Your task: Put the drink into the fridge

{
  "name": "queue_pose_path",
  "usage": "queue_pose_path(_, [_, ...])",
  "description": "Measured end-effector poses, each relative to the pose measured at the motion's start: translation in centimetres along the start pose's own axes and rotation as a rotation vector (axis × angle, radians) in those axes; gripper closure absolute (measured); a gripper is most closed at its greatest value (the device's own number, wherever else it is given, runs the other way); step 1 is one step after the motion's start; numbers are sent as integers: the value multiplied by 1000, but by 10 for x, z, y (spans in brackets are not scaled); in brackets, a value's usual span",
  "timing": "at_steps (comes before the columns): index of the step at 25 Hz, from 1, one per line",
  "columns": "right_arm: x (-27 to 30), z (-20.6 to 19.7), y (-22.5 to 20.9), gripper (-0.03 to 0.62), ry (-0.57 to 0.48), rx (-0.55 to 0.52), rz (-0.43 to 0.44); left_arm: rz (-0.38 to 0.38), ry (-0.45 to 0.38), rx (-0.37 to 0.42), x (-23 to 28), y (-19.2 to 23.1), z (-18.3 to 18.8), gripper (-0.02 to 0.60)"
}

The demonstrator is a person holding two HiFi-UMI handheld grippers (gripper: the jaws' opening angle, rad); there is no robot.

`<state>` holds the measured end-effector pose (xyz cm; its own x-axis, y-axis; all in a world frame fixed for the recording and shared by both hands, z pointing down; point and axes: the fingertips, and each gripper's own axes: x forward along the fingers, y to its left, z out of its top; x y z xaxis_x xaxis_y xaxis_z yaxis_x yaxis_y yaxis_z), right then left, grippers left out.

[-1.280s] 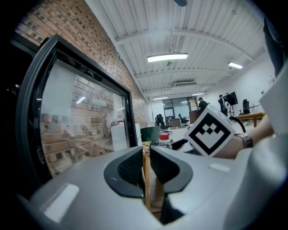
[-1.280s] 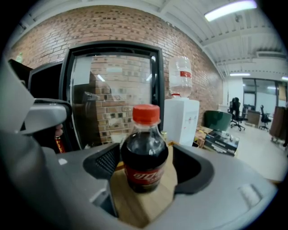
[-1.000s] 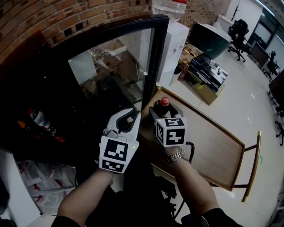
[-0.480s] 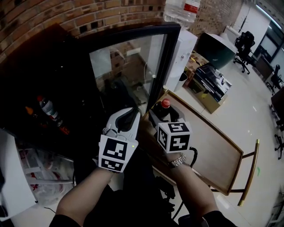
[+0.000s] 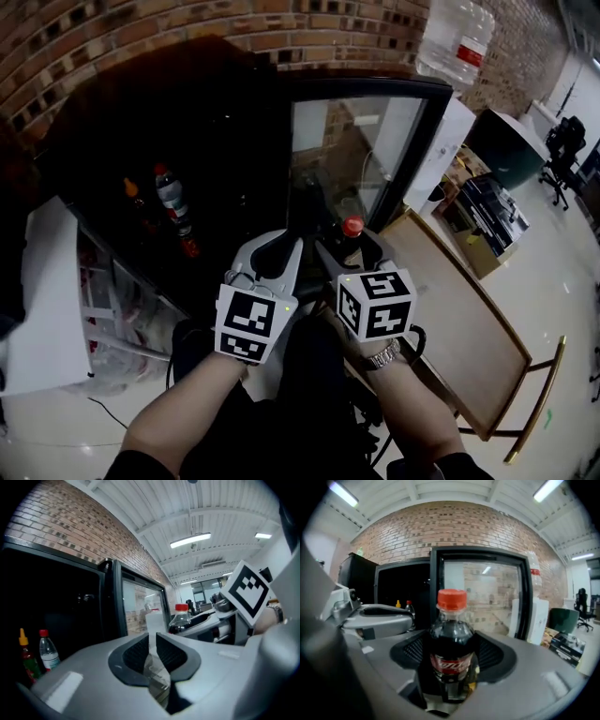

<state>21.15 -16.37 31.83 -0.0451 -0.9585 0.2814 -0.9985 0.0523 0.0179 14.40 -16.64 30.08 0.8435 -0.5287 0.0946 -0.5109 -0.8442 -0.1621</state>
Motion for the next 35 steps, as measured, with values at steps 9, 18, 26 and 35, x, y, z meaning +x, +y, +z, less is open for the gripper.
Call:
queue_pose_path(9, [17, 11, 90, 290, -2, -83, 194, 174, 15, -31, -59, 53, -13, 549])
queue_pose_path(18, [33, 11, 143, 290, 7, -129, 316, 300, 43, -67, -106, 81, -33, 549])
queue_pose_path(26, [66, 9, 181, 290, 20, -147, 391, 376, 86, -109, -128, 112, -66, 549])
queue_pose_path(35, [113, 16, 192, 290, 36, -149, 414, 402, 103, -123, -117, 152, -77, 549])
